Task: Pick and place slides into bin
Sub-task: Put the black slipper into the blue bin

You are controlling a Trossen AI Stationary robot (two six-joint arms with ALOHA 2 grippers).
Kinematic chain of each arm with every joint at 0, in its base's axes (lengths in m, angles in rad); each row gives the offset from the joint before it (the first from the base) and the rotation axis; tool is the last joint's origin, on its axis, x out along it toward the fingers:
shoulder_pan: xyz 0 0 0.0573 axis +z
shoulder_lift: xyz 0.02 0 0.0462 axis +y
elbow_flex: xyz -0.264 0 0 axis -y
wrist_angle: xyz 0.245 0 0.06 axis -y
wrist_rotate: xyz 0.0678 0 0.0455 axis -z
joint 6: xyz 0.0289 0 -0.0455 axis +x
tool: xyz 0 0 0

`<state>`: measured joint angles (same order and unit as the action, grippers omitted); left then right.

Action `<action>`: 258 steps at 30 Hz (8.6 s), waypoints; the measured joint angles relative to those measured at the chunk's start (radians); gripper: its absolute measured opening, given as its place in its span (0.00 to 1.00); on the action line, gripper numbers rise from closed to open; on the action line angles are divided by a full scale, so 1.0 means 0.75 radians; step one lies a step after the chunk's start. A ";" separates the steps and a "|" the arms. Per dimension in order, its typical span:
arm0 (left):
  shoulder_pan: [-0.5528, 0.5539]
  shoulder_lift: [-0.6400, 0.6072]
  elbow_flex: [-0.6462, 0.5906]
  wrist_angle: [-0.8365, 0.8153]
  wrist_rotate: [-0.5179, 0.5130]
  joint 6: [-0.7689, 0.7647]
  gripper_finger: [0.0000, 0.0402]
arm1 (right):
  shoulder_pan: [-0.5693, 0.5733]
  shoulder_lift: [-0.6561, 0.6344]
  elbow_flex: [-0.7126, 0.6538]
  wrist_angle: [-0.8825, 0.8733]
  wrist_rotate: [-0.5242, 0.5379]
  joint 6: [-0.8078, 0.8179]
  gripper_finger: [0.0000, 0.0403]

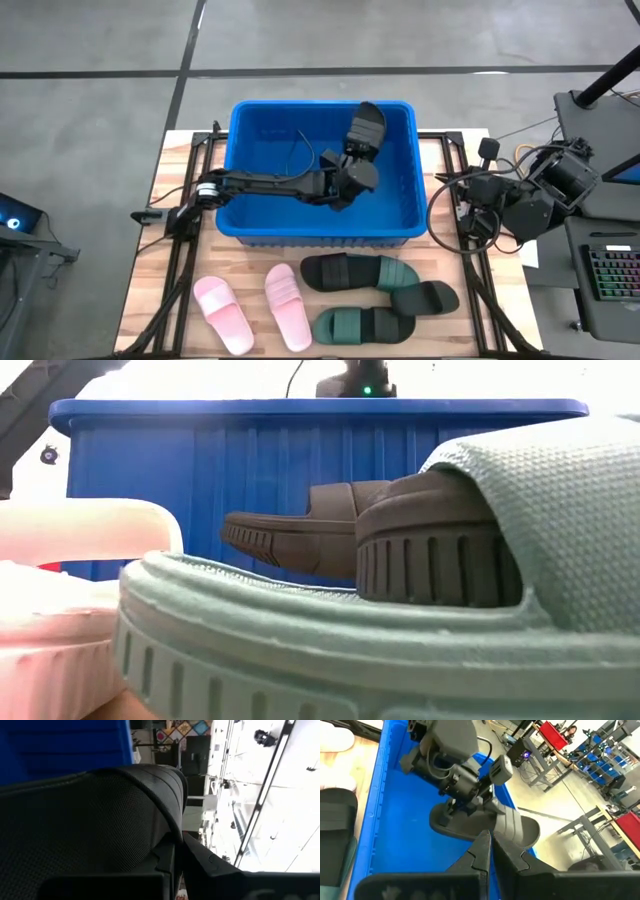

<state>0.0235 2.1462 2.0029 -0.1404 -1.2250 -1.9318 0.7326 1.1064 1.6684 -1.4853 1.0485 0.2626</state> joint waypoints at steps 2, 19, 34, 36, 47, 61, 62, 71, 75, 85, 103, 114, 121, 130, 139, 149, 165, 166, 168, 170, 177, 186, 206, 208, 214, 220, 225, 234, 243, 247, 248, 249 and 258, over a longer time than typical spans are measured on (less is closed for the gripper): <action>0.001 0.000 0.000 -0.013 0.021 0.005 0.00 | 0.000 0.003 0.000 0.000 0.000 0.000 0.02; -0.026 -0.269 -0.076 -0.798 0.016 -0.233 0.00 | 0.000 0.010 -0.001 0.000 0.000 0.034 0.02; -0.054 -0.623 -0.506 -0.885 -0.162 -0.351 0.00 | 0.000 0.010 -0.001 0.002 0.025 0.034 0.02; -0.053 -0.652 -0.551 -0.874 -0.164 -0.351 0.00 | 0.000 0.010 -0.001 0.001 0.001 0.034 0.02; -0.060 -0.729 -0.724 -0.733 -0.184 -0.354 0.00 | -0.123 0.012 -0.001 0.004 -0.062 0.055 0.02; -0.042 -0.866 -0.927 -0.614 -0.091 -0.359 0.00 | -0.670 0.087 -0.012 0.399 -0.593 -0.412 0.02; -0.040 -0.872 -0.943 -0.595 -0.085 -0.360 0.00 | -0.709 0.101 -0.012 0.410 -0.621 -0.421 0.02; -0.018 -0.886 -0.991 -0.458 -0.079 -0.355 0.00 | -0.887 0.224 -0.012 0.590 -0.877 -0.549 0.02; 0.030 -0.881 -1.003 -0.460 -0.028 -0.349 0.00 | -0.885 0.287 -0.012 0.642 -0.886 -0.617 0.02; 0.113 -0.870 -1.067 -0.546 0.053 -0.379 0.00 | -0.885 0.349 -0.012 0.692 -0.888 -0.635 0.02; 0.154 -0.797 -1.387 -0.096 0.024 -0.378 0.00 | -0.885 0.335 0.022 0.740 -0.885 -0.620 0.02; 0.177 -0.678 -1.431 0.118 0.023 -0.370 0.00 | -0.885 0.335 0.022 0.787 -0.875 -0.595 0.02; 0.193 -0.678 -1.429 0.065 0.019 -0.354 0.00 | -0.885 0.335 0.022 0.788 -0.874 -0.595 0.02; 0.196 -0.679 -1.427 -0.052 0.018 -0.348 0.00 | -0.885 0.335 0.022 0.777 -0.874 -0.570 0.02; 0.215 -0.682 -1.427 -0.186 0.017 -0.348 0.00 | -0.885 0.335 0.022 0.777 -0.874 -0.570 0.02; 0.249 -0.683 -1.428 -0.257 0.031 -0.347 0.00 | -0.885 0.335 0.022 0.775 -0.875 -0.560 0.02; 0.249 -0.632 -1.426 -0.345 0.097 -0.352 0.00 | -0.884 0.335 0.022 0.775 -0.875 -0.559 0.02; 0.248 -0.621 -1.424 -0.335 0.095 -0.354 0.00 | -0.885 0.335 0.022 0.774 -0.875 -0.559 0.02; 0.248 -0.604 -1.425 -0.325 0.096 -0.356 0.00 | -0.884 0.335 0.021 0.772 -0.875 -0.557 0.02; 0.248 -0.595 -1.425 -0.298 0.096 -0.360 0.00 | -0.884 0.335 0.021 0.770 -0.875 -0.550 0.02; 0.259 -0.571 -1.425 -0.239 0.084 -0.369 0.00 | -0.884 0.335 0.021 0.770 -0.876 -0.525 0.02; 0.261 -0.566 -1.433 -0.244 0.084 -0.326 0.07 | -0.884 0.335 0.021 0.770 -0.881 -0.525 0.02; 0.263 -0.569 -1.433 -0.184 0.065 -0.275 0.37 | -0.884 0.335 0.021 0.770 -0.890 -0.525 0.02; 0.264 -0.570 -1.433 -0.181 0.120 -0.269 0.38 | -0.884 0.335 0.021 0.770 -0.897 -0.525 0.02; 0.291 -0.570 -1.433 -0.191 0.270 -0.272 0.37 | -0.881 0.335 0.021 0.770 -0.924 -0.526 0.02; 0.311 -0.595 -1.429 -0.291 0.280 -0.278 0.31 | -0.881 0.335 0.025 0.766 -0.924 -0.526 0.02; 0.338 -0.617 -1.433 -0.347 0.272 -0.278 0.28 | -0.881 0.334 0.032 0.767 -0.923 -0.538 0.02; 0.335 -0.686 -1.433 -0.493 0.270 -0.228 0.27 | -0.881 0.334 0.032 0.769 -0.923 -0.563 0.02; 0.334 -0.734 -1.430 -0.516 0.282 -0.135 0.27 | -0.881 0.334 0.032 0.770 -0.924 -0.585 0.02; 0.334 -0.764 -1.426 -0.512 0.271 -0.133 0.27 | -0.882 0.334 0.032 0.770 -0.955 -0.585 0.02; 0.334 -0.772 -1.426 -0.511 0.271 -0.133 0.27 | -0.882 0.334 0.032 0.771 -0.963 -0.585 0.02; 0.334 -0.777 -1.426 -0.506 0.271 -0.133 0.27 | -0.882 0.334 0.032 0.770 -0.973 -0.586 0.02; 0.332 -0.832 -1.426 -0.475 0.304 -0.129 0.27 | -0.881 0.334 0.032 0.769 -0.985 -0.585 0.02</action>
<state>0.2727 1.5225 0.9333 -0.4963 -0.9970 -2.0282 0.0715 1.3567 1.6920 -0.9088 0.3096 -0.1764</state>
